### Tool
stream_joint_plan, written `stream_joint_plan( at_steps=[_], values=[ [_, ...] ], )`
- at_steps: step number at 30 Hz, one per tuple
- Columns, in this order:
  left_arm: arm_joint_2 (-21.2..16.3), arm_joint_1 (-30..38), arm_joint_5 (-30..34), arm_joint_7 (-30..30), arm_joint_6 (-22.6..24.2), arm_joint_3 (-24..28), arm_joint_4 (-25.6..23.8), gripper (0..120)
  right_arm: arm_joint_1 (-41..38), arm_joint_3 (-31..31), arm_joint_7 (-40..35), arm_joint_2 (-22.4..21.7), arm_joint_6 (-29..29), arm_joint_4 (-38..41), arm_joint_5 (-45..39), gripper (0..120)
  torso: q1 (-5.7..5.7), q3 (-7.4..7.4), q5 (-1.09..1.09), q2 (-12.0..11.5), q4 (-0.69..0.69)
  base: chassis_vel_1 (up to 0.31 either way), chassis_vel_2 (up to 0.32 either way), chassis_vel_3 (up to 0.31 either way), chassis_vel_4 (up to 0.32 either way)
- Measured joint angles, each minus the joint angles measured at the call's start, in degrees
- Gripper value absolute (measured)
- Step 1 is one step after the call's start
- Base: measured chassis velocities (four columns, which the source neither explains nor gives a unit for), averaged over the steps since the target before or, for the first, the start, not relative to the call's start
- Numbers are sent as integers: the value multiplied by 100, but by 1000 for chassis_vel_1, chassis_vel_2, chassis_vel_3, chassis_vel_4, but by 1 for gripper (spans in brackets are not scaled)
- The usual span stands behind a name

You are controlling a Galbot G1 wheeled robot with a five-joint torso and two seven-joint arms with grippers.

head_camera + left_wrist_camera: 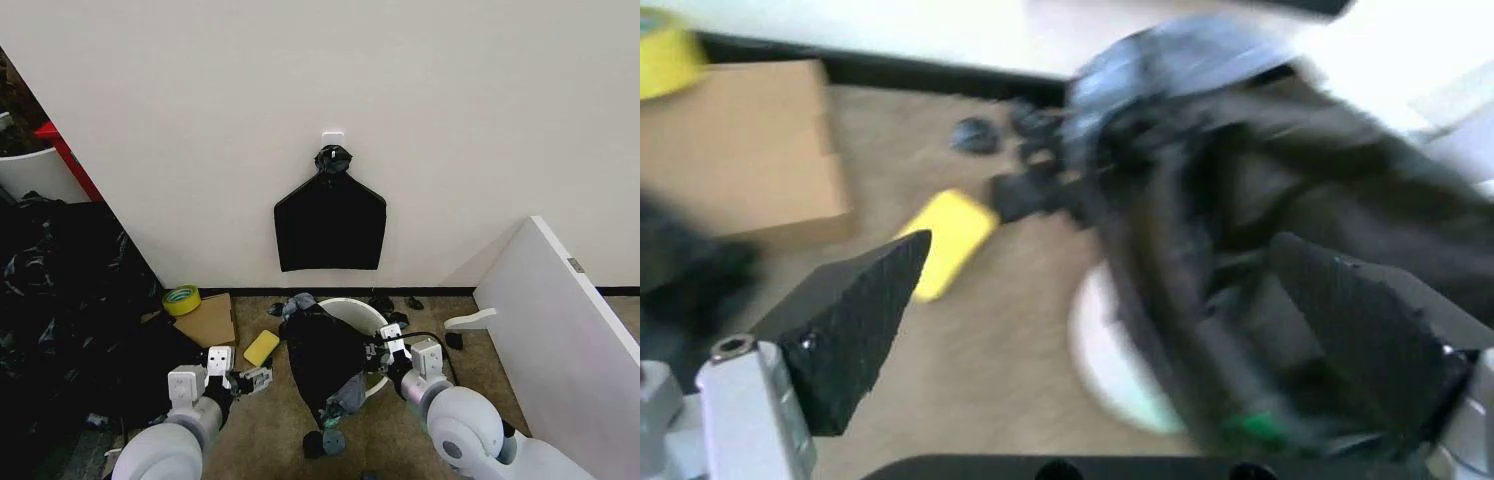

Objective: Place the garbage bag over the trash bin.

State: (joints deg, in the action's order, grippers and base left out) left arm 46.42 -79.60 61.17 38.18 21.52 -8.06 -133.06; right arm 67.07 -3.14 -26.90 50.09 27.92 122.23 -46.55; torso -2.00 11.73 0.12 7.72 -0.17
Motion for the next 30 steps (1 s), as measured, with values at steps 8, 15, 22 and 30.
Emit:
stream_joint_plan(
  at_steps=[8, 15, 22, 30],
  values=[
    [513, 600, -173, -249, -56, 747, 738, 100, 118, 56, -48, 16, 13, 10, 156, 0, 0, 0, 0, 0, 1, 0, 0, 0, 0],
    [825, 1006, -373, -154, 56, 1013, 1242, 100, 126, 136, -43, -4, 20, -62, 346, 0, 0, 0, 0, 0, 0, 0, 0, 0, 0],
    [1141, 1400, -357, -58, 254, 1222, 1531, 100, 118, 142, -34, -24, 35, -120, 488, 0, 0, 0, 1, 0, 0, 0, 0, 0, 0],
    [1684, 1847, -383, 323, 535, 1585, 1918, 100, 177, 124, -33, -20, 48, -100, 518, 0, 0, 0, 1, 0, 0, 0, 0, 0, 0]
  ],
)
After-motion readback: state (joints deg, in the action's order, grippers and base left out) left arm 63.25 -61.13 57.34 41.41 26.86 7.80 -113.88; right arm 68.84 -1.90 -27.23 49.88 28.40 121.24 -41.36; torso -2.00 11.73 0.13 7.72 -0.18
